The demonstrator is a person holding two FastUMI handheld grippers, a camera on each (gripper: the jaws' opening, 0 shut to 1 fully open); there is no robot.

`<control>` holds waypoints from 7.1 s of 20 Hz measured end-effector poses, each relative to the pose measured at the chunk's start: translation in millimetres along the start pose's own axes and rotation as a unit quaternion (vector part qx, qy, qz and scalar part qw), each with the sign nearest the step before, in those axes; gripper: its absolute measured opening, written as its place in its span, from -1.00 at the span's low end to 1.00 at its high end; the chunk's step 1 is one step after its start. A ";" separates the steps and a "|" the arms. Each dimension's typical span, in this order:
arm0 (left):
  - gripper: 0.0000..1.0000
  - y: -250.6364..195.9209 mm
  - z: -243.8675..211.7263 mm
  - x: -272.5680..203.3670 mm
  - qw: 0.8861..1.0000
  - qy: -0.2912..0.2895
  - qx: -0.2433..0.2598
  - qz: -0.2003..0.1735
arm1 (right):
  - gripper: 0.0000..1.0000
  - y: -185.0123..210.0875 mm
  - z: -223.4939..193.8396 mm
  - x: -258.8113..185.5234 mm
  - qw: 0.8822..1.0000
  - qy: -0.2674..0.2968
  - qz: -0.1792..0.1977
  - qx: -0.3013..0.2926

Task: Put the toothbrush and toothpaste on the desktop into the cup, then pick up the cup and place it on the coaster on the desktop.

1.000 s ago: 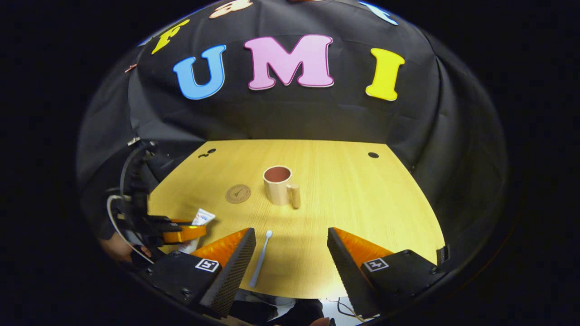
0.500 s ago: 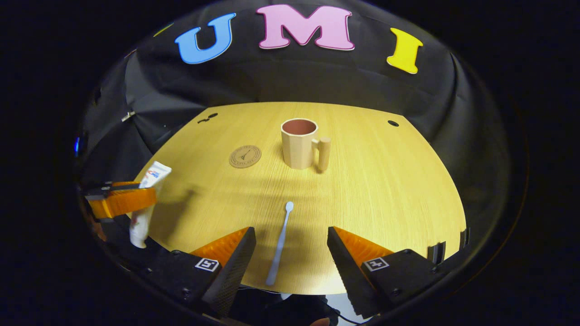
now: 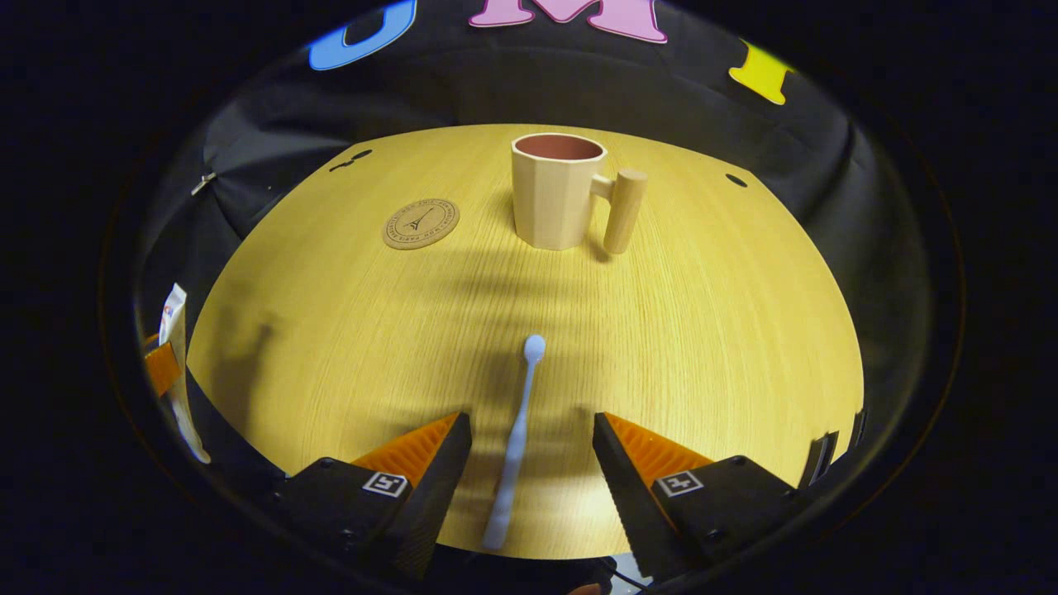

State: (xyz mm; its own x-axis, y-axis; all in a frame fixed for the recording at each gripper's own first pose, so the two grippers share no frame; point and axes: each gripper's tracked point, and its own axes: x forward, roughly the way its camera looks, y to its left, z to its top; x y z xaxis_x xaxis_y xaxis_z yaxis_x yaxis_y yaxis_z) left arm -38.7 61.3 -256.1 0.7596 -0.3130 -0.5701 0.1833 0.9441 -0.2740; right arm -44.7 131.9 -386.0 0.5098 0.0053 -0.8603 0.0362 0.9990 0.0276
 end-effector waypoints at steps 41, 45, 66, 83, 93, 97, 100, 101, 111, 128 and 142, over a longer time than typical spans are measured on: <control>-0.59 -91.0 115.2 32.9 0.988 -0.130 -0.060 -0.057 | -0.89 -10.2 109.2 -104.7 0.949 -0.158 0.239 0.128; -0.58 -121.9 158.2 51.7 0.978 -0.176 -0.071 -0.083 | -0.89 -32.6 133.6 -115.7 0.935 -0.190 0.261 0.147; -0.59 -178.5 273.3 201.4 0.926 -0.356 -0.051 -0.117 | -0.89 -94.6 155.0 -42.6 0.904 -0.236 0.301 0.189; -0.53 -177.9 227.2 268.5 0.937 -0.335 -0.034 -0.092 | -0.89 -102.1 142.2 -21.3 0.899 -0.243 0.302 0.206; -0.33 -173.5 191.1 271.7 0.951 -0.288 -0.041 -0.108 | -0.89 -103.3 147.9 -23.7 0.896 -0.249 0.295 0.218; -0.29 -173.6 187.3 263.3 0.952 -0.286 -0.034 -0.104 | -0.89 -106.6 156.5 -30.3 0.887 -0.265 0.298 0.234; 0.08 -172.2 184.2 255.5 0.953 -0.284 -0.029 -0.097 | -0.89 -105.3 168.5 -39.5 0.877 -0.280 0.302 0.246; -0.03 -168.3 183.4 252.0 0.954 -0.285 -0.027 -0.088 | -0.89 -100.2 177.3 -41.5 0.875 -0.286 0.302 0.247; 0.27 -151.4 137.5 191.8 0.963 -0.257 -0.025 -0.073 | -0.90 -97.2 240.2 -71.1 0.828 -0.369 0.321 0.273; 0.27 -116.5 65.4 152.7 0.978 -0.190 -0.072 -0.053 | -0.89 -34.2 321.6 -103.3 0.788 -0.489 0.347 0.144; 0.27 -97.9 53.2 156.5 0.979 -0.180 -0.087 -0.040 | -0.90 -1.0 312.0 -37.9 0.836 -0.477 0.270 -0.011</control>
State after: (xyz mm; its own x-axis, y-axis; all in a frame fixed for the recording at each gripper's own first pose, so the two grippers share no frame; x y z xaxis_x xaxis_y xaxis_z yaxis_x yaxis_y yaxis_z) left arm 95.4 -74.5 -277.3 0.9238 -0.2984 -0.2401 0.1659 0.8768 -0.4514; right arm 204.1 116.6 -194.6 0.9008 0.4280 0.0733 -0.4314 0.8631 0.2626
